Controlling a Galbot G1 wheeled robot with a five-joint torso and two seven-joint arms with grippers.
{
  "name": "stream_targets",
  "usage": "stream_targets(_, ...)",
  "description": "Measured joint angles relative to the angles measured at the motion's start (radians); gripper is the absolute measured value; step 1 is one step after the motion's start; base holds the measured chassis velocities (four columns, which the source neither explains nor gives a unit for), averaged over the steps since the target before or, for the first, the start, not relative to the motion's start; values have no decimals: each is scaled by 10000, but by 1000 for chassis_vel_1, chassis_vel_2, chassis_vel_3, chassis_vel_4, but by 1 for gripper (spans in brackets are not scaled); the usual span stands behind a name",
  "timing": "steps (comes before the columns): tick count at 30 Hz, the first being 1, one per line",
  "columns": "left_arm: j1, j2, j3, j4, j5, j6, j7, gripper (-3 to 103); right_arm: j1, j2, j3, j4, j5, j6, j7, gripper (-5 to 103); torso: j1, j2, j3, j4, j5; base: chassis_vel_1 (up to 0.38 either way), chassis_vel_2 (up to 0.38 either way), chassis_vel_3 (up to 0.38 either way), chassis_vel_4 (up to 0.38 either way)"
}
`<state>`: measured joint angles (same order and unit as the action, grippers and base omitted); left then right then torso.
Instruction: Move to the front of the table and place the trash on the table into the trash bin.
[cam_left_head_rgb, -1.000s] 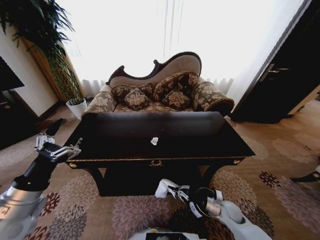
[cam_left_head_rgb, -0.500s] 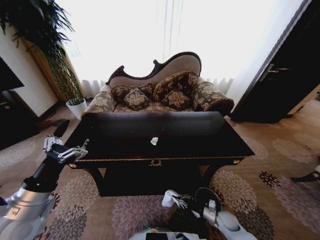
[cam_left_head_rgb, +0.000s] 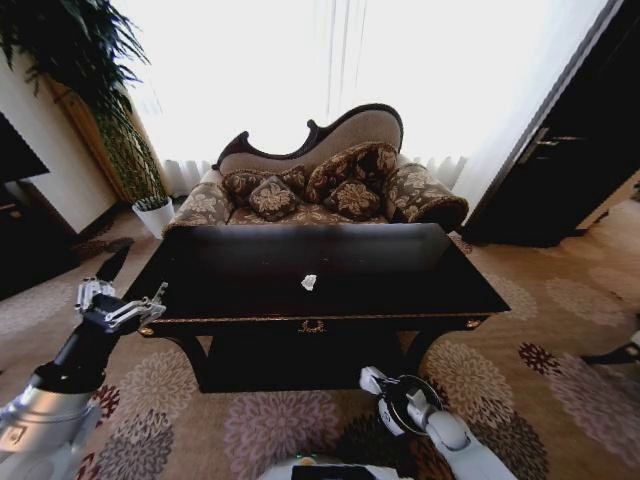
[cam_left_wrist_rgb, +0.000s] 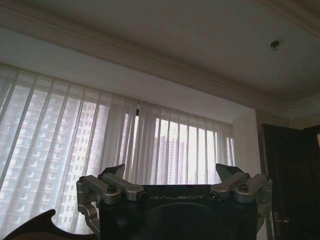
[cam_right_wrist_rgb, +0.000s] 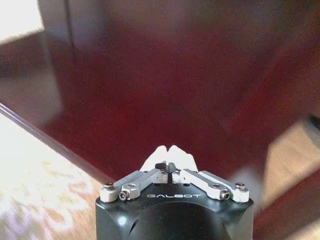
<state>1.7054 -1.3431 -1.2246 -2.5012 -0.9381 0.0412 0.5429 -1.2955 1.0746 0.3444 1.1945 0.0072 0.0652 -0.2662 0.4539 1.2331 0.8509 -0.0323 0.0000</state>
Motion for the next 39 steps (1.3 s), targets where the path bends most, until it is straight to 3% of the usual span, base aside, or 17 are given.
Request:
stream_targets(4, 3, -89, 84, 3, -45, 120, -4, 100, 277, -85, 103, -958, -241, 20, 412, 0, 0, 0, 0, -3, -2, 0, 0, 0, 0)
stream_targets(12, 145, -203, 4, 9, -74, 163, -12, 100, 1146, -282, 90, -2248, 477, -302, 1035, 0, 0, 1, 0, -1, -1, 0, 0, 0, 0)
stream_targets(30, 305, -325, 70, 12, 41, 134, -5, 100, 1242, -444, 89, -3243, -410, -622, 932, -3, 0, 1, 0, -1, -1, 0, 0, 0, 0)
stream_targets(33, 356, -320, 10, 12, 36, 133, -5, 100, 1145, -456, 89, -3040, -422, -813, 918, 13, -1, 1, 0, -2, -2, 0, 0, 0, 0)
stream_targets(35, 366, -319, -7, 12, 33, 131, -5, 100, 1130, -456, 89, -2996, -420, -843, 916, 13, -1, 1, 0, -1, -2, 0, 0, 0, 0)
stream_targets(38, 403, -337, -26, 12, 29, 120, -5, 100, 1040, -459, 89, -2837, -389, -902, 908, 29, 0, 1, 0, -2, -2, 0, 0, 0, 0)
stream_targets(39, 403, -337, -26, 12, 29, 120, -5, 100, 1040, -459, 89, -2837, -389, -902, 908, 29, 0, 1, 0, -2, -2, 0, 0, 0, 0)
